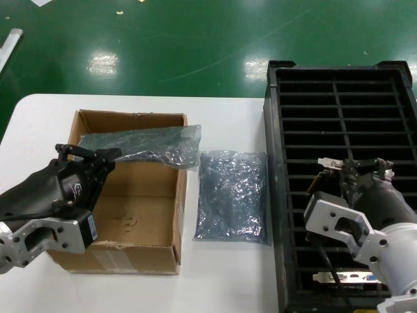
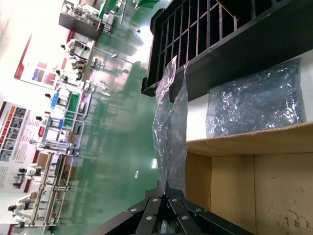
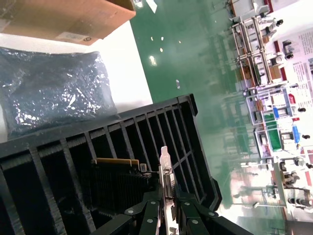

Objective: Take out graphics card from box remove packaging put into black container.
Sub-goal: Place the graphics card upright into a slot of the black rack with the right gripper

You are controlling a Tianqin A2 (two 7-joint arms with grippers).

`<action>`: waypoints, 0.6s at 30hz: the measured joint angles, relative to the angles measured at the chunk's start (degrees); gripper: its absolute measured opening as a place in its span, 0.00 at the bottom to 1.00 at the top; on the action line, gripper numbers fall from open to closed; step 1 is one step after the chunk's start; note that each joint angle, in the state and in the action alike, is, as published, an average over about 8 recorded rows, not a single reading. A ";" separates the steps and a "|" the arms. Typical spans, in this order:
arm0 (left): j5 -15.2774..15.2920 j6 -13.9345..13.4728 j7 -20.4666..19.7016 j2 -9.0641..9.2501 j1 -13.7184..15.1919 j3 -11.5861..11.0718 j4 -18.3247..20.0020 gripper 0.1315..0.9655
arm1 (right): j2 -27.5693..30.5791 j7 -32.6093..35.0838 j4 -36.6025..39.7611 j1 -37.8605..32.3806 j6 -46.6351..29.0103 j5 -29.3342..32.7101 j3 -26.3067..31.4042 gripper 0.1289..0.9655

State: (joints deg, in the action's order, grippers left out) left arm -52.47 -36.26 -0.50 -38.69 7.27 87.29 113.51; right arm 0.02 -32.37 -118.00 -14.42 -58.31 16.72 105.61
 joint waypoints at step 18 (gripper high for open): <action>0.00 0.00 0.00 0.00 0.00 0.00 0.00 0.01 | 0.00 -1.77 -0.01 2.06 0.60 0.20 1.74 0.05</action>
State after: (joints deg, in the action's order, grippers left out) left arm -52.47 -36.26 -0.50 -38.69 7.27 87.29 113.51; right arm 0.02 -34.15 -118.01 -12.35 -57.70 16.92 107.35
